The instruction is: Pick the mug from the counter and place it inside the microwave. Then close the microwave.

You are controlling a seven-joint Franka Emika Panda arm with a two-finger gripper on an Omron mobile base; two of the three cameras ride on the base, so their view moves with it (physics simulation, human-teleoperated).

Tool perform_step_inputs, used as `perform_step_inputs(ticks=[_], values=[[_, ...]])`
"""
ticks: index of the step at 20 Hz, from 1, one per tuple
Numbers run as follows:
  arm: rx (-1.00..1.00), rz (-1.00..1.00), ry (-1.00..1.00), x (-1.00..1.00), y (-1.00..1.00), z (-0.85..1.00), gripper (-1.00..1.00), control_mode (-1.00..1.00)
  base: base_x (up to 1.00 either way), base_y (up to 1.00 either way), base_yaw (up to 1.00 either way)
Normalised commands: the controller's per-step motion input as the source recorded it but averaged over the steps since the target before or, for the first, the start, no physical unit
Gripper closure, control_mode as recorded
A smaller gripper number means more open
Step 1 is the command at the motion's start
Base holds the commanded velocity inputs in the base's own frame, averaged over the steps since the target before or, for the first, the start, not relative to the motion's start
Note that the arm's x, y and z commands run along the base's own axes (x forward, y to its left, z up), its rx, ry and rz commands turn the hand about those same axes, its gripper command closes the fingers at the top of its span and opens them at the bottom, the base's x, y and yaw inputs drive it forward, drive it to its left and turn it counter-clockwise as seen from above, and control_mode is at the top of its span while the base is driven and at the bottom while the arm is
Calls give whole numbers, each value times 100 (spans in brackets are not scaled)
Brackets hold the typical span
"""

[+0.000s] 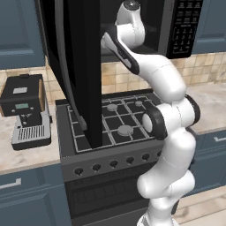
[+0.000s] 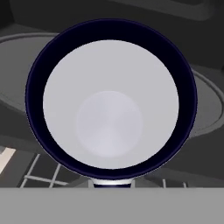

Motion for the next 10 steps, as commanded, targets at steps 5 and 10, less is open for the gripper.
perform_step_inputs(ticks=[5, 10], values=[[0, -6, 6, 40, 0, 0, 100, -100, 0, 0, 0], [0, -3, 3, 21, 7, 0, 100, -100, 0, 0, 0]])
